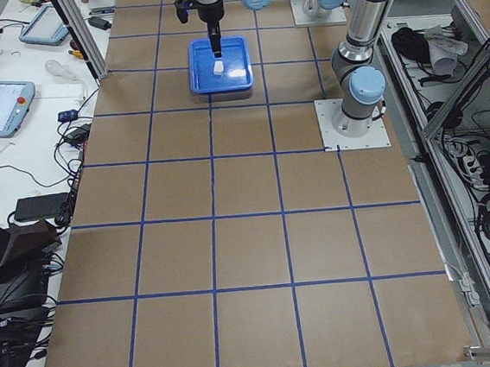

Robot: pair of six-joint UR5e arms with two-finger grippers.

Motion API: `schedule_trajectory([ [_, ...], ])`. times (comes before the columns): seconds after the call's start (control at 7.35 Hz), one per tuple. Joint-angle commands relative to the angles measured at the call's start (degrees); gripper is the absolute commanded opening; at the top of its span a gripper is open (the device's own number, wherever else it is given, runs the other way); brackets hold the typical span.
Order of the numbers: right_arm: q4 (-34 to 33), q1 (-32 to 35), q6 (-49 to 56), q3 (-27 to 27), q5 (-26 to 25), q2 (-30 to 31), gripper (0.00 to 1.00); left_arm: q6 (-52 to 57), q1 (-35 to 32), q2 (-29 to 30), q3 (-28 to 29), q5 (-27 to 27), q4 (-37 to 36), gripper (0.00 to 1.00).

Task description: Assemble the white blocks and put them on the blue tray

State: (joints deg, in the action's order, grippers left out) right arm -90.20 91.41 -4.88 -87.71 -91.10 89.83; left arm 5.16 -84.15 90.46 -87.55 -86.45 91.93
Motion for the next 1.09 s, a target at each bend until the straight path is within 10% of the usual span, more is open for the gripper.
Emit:
schedule_trajectory([
  [0.0,0.0,0.0,0.1,0.0,0.0,0.0,1.0,0.8,-0.1,-0.1,0.2,0.1,-0.6,1.0],
  [0.95,-0.1,0.0,0.2,0.0,-0.4,-0.1,1.0,4.2,-4.0,-0.2,-0.3,-5.4,-4.6,1.0],
])
